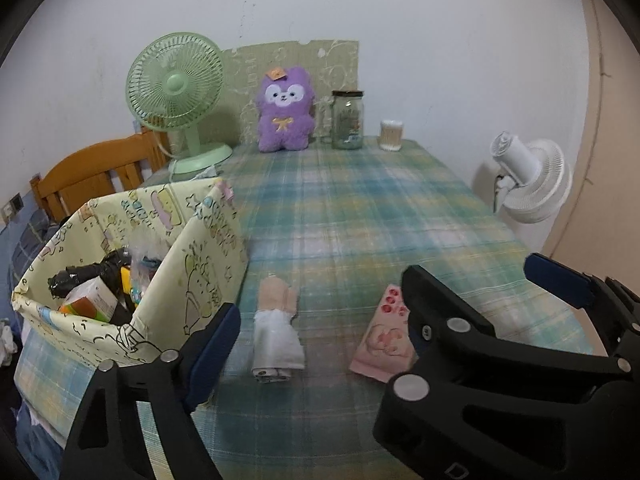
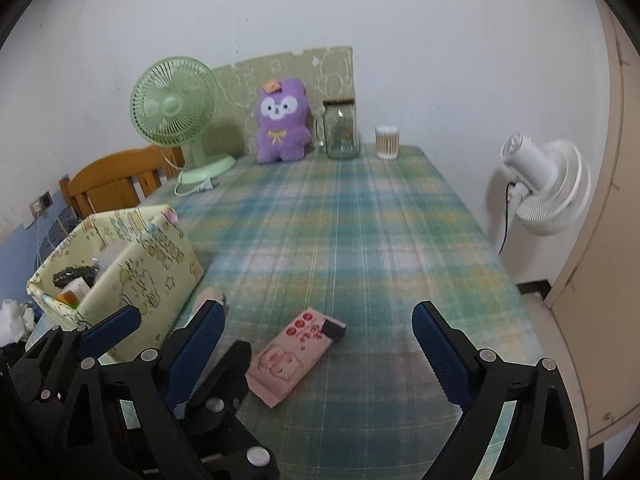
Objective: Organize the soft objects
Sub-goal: 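Withdraw both open tools toward the white sock and pink card pack, then grasp the white rolled sock with the left tool while the right tool grasps the pink card pack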
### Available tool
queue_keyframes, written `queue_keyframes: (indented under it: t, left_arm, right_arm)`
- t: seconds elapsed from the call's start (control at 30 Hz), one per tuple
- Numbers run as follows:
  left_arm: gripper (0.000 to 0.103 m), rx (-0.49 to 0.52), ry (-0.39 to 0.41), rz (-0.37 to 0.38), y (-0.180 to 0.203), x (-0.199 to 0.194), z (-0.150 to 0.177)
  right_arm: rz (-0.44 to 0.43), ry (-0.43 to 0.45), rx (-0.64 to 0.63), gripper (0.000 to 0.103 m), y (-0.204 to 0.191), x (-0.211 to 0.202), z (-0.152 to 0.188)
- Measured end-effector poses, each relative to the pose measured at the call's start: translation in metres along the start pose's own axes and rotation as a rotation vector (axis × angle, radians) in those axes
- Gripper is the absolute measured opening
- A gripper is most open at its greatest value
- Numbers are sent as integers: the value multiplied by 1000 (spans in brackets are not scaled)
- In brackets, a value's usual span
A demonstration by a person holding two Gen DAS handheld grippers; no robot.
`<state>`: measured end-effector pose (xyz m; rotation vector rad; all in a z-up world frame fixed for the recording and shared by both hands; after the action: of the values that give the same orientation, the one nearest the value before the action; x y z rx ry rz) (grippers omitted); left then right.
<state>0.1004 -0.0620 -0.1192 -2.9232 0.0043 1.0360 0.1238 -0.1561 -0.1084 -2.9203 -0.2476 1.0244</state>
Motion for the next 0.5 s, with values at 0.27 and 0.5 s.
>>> queue_keyframes:
  t: [0.27, 0.5]
  left_arm:
    - [71, -13, -54, -70, -8, 22, 9]
    - [64, -58, -75, -128, -15, 33, 14]
  right_arm:
    - [2, -67, 23, 92, 1, 24, 12]
    - [3, -96, 15, 91, 0, 38, 15]
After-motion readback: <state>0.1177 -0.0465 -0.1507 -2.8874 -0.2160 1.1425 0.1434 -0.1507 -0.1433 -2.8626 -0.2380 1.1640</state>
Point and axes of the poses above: each gripper's, at about its wrist camera, not at the fingertips, and x roughly the way its jaws point, y to its right, z to its underside, the point moved 5 cm from there along x, roughly the way its jaws point, and after that the axes turned 1 degree about -z, right-handed, at the moved point
